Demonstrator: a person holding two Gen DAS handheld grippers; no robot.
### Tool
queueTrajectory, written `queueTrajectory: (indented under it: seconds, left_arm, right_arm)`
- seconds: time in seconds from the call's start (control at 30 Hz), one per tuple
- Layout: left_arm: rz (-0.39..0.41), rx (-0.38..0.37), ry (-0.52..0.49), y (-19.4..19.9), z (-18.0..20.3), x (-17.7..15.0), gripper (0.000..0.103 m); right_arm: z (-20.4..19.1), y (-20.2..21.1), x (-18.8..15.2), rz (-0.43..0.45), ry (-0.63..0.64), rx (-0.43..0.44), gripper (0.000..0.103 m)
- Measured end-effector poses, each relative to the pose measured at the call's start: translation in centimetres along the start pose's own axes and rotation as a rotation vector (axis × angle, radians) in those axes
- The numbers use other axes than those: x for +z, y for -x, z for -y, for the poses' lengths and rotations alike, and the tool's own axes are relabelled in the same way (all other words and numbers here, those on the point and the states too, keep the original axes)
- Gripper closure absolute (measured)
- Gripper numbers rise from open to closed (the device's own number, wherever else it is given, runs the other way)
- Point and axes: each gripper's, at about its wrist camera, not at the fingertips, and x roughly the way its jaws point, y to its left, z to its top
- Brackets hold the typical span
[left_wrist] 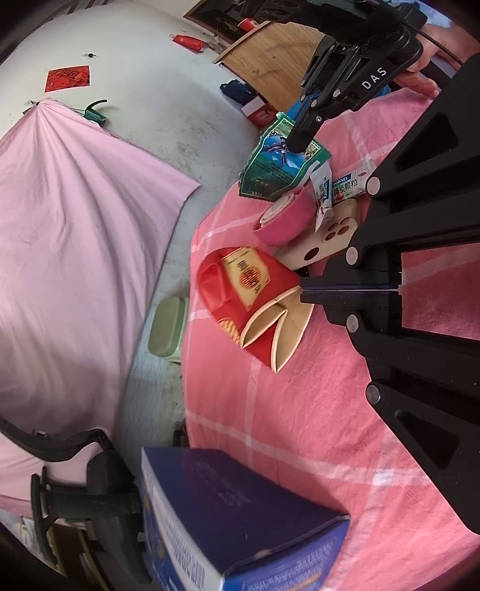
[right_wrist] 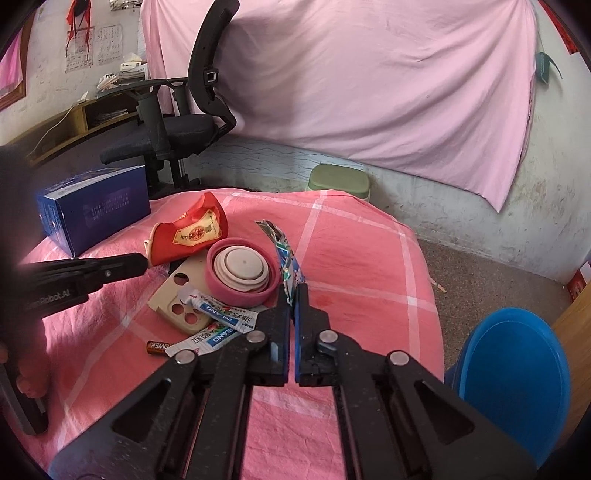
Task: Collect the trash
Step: 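Grasp the red packet with the left tool while the right tool grasps the green wrapper, then lift both items and carry them over the blue bucket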
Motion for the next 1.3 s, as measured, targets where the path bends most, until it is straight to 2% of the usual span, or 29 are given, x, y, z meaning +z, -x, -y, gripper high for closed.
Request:
queueTrajectory:
  seconds: [0.17, 0.3, 0.47, 0.57, 0.77, 0.87, 1.03, 1.17, 1.3]
  left_arm:
    - [0.004, -0.008, 0.014, -0.2, -0.3, 0.8, 0.103]
    - [-0.003, -0.014, 0.028, -0.5, -0.4, 1.1, 0.092]
    - [-0.009, -0.071, 0.045, -0.5, -0.2, 1.5, 0.087]
    - [-0.005, -0.079, 0.045, -0.5, 0.3, 1.6, 0.081]
    - [-0.042, -0.052, 0.062, -2.1, 0.9, 2.4, 0.082]
    - [-0.049, -0.035, 0.056, -2.4, 1.0, 2.2, 0.095]
    - [-0.044, -0.031, 0.062, -2.5, 1.0, 1.9, 0.101]
    - [-0.015, -0.021, 0.05, -2.0, 1.2, 1.5, 0.102]
    - [0.07, -0.01, 0.012, -0.2, 2.2, 0.9, 0.102]
  right_arm:
    - [0.0, 0.0, -0.1, -0.001, -0.003, 0.01, 0.076]
    - [0.0, 0.0, -0.1, -0.002, -0.005, 0.012, 0.076]
    - [0.0, 0.0, -0.1, -0.002, -0.006, 0.014, 0.076]
    - [0.1, 0.0, -0.1, -0.002, -0.006, 0.014, 0.076]
    - [0.2, 0.1, -0.1, -0.002, -0.007, 0.014, 0.076]
    - [0.2, 0.0, -0.1, -0.004, -0.012, 0.016, 0.076]
    - [-0.1, 0.0, -0.1, -0.007, -0.004, 0.012, 0.076]
    - [0.1, 0.2, -0.2, 0.006, -0.013, 0.012, 0.077]
    - [0.3, 1.2, -0.3, 0.062, -0.024, 0.017, 0.078]
